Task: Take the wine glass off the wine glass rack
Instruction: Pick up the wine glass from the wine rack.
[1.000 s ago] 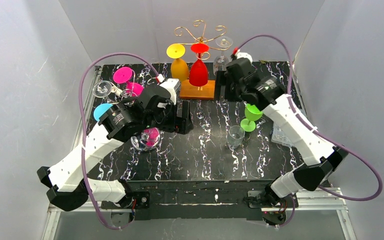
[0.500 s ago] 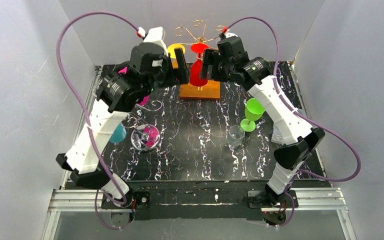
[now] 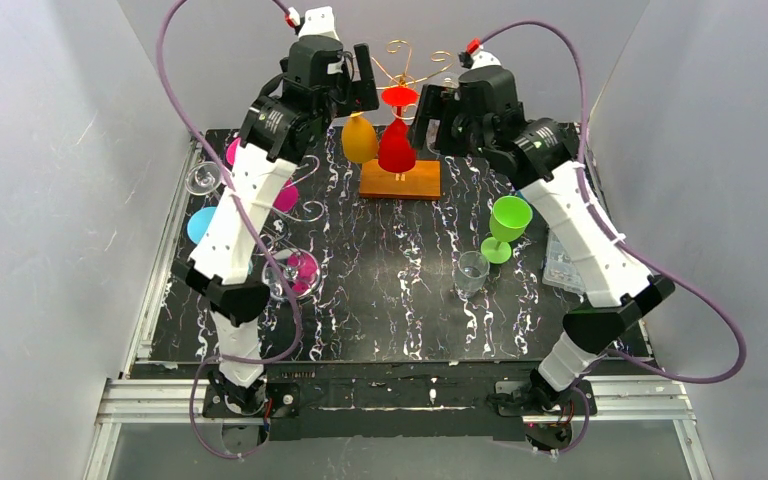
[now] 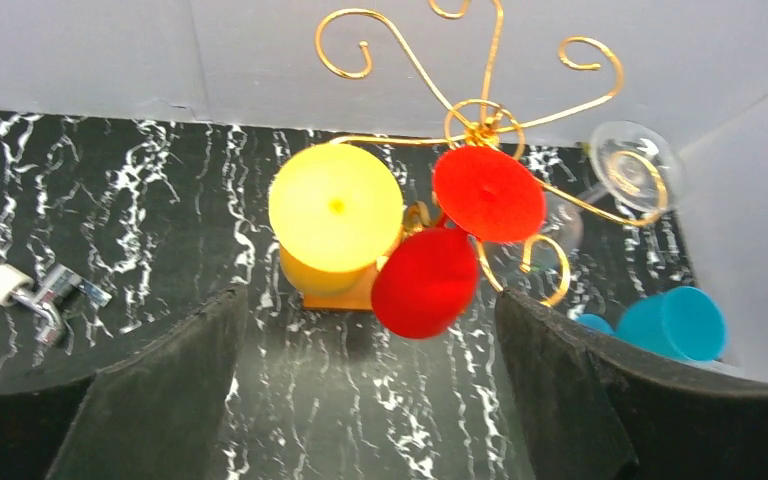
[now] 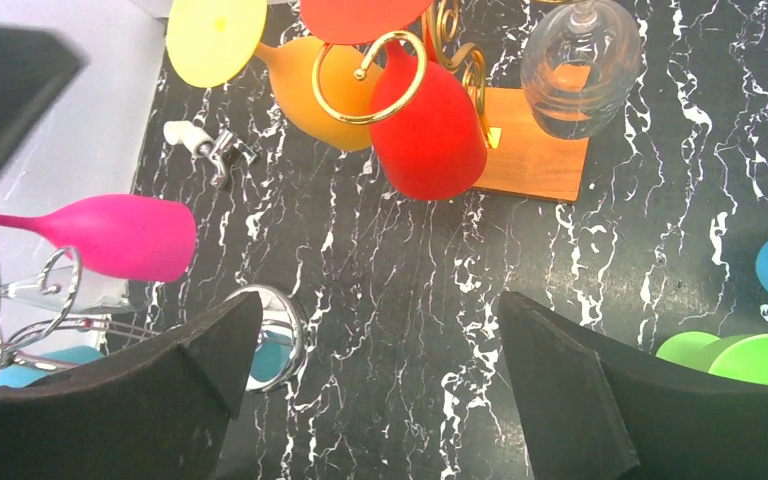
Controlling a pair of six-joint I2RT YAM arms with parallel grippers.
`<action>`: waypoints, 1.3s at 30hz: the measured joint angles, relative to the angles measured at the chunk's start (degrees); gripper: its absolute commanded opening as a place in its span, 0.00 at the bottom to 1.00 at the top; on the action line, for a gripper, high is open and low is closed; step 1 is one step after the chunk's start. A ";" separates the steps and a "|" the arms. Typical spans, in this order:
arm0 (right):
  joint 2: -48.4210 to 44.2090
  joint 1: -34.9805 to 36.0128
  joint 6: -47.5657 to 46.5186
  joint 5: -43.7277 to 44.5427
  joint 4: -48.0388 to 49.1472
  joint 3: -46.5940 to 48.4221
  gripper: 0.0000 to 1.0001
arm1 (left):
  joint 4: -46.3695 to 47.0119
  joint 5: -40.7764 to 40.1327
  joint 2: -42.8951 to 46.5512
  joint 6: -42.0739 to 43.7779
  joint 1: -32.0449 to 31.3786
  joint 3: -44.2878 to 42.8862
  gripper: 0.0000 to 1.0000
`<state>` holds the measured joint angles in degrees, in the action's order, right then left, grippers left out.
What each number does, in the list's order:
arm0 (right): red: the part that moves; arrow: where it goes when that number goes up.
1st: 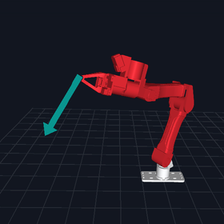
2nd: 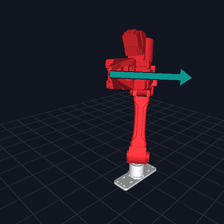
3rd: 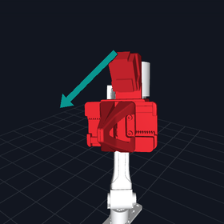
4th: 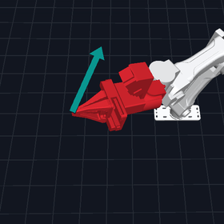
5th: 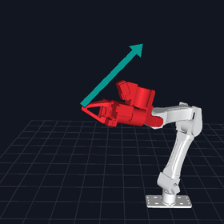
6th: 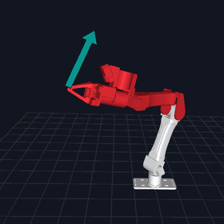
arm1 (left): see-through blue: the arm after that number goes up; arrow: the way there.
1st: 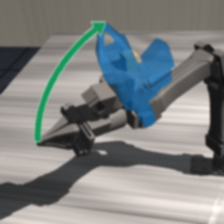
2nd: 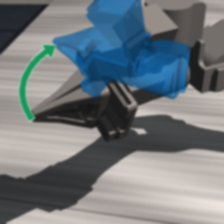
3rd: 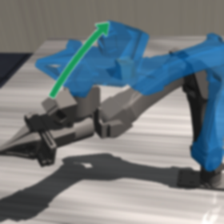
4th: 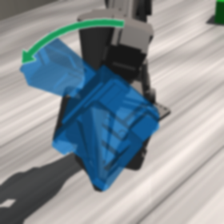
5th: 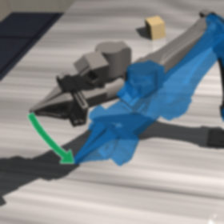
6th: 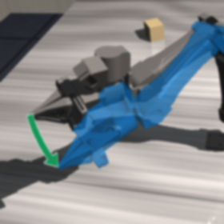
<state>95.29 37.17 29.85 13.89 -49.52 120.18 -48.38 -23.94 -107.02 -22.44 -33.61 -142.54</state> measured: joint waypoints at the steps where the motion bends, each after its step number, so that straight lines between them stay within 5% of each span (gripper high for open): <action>1: -0.70 0.00 -0.02 0.00 -0.09 -0.11 0.97 | 0.52 0.02 -0.98 0.98 0.35 -0.44 0.98; 14: -8.17 -0.02 -0.28 0.83 -1.05 -1.33 0.98 | 4.72 -1.38 -10.10 10.86 2.82 -1.95 0.98; 39: -8.44 -0.02 -1.31 0.98 -1.81 -1.86 0.98 | 5.49 2.51 -10.64 11.39 4.72 -1.46 0.98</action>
<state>86.85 37.15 28.53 14.87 -51.33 118.32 -42.89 -21.43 -117.67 -11.05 -28.88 -144.00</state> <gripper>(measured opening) 0.983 0.981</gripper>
